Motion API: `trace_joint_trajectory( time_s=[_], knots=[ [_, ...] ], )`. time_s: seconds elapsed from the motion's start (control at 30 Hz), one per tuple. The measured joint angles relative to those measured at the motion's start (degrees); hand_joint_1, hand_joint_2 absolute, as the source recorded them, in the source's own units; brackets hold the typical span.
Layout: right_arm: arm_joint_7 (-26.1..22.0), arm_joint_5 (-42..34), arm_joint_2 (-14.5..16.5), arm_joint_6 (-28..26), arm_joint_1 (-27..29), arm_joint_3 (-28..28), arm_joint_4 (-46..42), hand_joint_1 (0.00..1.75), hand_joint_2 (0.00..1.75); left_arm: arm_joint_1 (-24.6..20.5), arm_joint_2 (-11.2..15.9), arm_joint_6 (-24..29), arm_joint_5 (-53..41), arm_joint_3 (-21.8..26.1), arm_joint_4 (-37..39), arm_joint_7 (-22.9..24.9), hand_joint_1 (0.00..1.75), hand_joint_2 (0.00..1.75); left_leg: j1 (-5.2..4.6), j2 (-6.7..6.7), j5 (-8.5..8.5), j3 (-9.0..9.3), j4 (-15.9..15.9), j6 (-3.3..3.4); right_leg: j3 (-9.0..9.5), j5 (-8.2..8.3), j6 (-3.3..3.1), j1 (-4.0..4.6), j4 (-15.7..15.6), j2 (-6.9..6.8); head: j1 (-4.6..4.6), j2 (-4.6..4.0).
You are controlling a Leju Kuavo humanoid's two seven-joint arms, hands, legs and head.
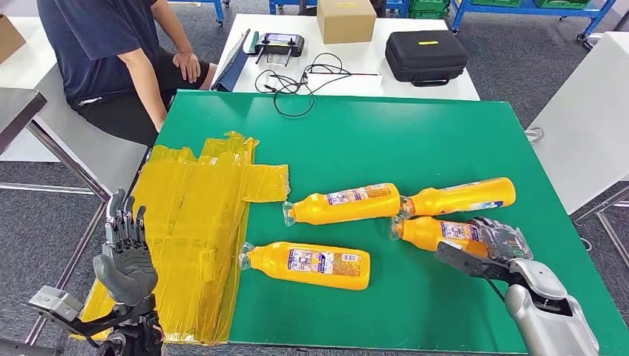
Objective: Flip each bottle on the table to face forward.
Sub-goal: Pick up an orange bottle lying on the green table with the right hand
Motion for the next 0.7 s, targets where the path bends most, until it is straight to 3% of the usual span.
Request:
trace_joint_trajectory(
  time_s=[0.47,0.6,0.7],
  knots=[
    [-1.4,4.1,3.6,2.2,-1.1,-5.5,0.2,1.75,1.75,-1.4,0.9,1.8,1.1,-1.8,2.2,0.0,0.00,0.00,0.02,0.05,0.02,0.01,0.0,0.02,0.44,0.04,0.03,0.01,0.0,0.02,-0.01,0.01],
    [-6.4,4.1,5.9,6.0,1.2,-8.4,-5.3,1.75,1.75,-1.3,1.1,2.0,1.6,-1.8,2.2,0.0,0.00,0.00,0.02,0.03,0.03,-0.04,0.0,0.02,0.46,0.04,0.04,0.02,0.0,0.02,-0.01,0.01],
    [-14.6,-1.3,9.3,13.9,5.2,-11.4,-16.1,1.75,1.75,-1.3,1.2,1.9,1.8,-1.7,2.2,0.0,0.00,0.00,0.02,-0.07,0.04,-0.17,0.0,0.01,0.36,0.05,0.04,0.02,0.1,-0.05,-0.03,0.00]
  ],
)
